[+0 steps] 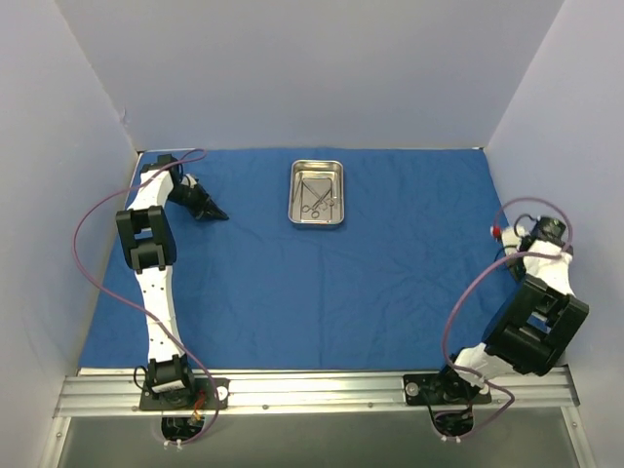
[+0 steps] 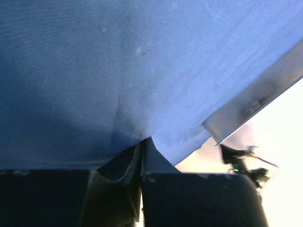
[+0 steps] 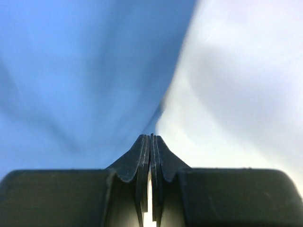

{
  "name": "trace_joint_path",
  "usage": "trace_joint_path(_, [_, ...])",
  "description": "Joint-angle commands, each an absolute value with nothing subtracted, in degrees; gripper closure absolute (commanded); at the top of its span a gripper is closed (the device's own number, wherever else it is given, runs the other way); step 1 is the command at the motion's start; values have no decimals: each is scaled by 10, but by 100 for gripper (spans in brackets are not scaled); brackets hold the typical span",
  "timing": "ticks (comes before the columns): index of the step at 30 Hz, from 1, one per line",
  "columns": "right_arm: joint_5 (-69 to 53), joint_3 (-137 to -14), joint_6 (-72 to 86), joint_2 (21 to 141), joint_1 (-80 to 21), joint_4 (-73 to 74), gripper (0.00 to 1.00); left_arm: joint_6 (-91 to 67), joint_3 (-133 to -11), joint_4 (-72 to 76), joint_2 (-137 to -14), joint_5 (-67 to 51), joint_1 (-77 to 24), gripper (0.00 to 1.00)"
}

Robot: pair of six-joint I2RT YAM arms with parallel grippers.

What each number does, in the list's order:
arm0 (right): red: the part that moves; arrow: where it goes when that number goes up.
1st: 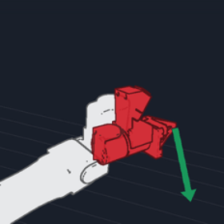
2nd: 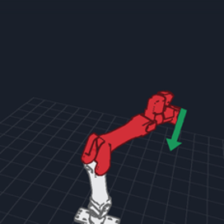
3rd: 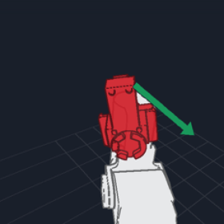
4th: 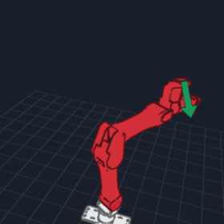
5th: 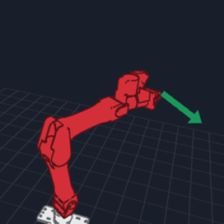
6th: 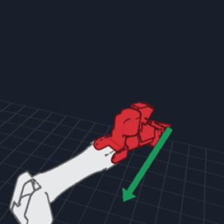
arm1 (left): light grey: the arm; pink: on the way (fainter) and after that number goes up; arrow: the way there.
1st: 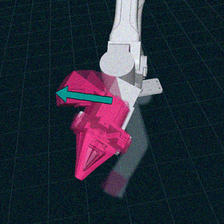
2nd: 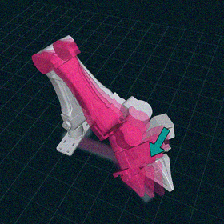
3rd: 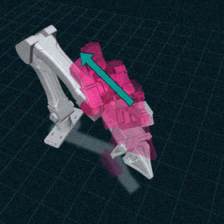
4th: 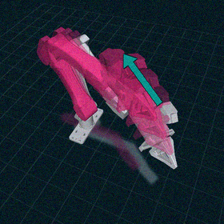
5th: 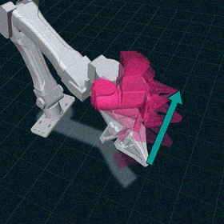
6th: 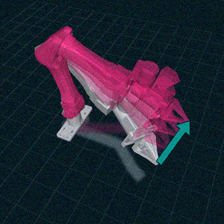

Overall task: Open and lay out the surgical kit
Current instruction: Smooth out the surgical kit at the center of the board.

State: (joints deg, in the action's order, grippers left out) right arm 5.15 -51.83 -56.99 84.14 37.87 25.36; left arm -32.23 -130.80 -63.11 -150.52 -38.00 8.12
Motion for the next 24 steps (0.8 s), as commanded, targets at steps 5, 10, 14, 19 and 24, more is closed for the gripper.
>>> trace_joint_path(5, [-4,-691,-341,949,254,150,100,-294,-1274,-563,-1452,-264,89,86])
trace_joint_path(10, [-4,-848,-191,1112,188,156,100,-277,-1272,-580,-1408,-217,90,81])
trace_joint_path(14, [-10,-918,-125,1191,115,135,100,-248,-1189,-591,-1340,-168,91,81])
trace_joint_path(19, [-4,-984,-55,1259,69,97,100,-224,-1031,-566,-1229,-100,91,80])
trace_joint_path(24, [-45,-1041,30,1319,68,84,100,-214,-972,-574,-1207,-50,96,79])
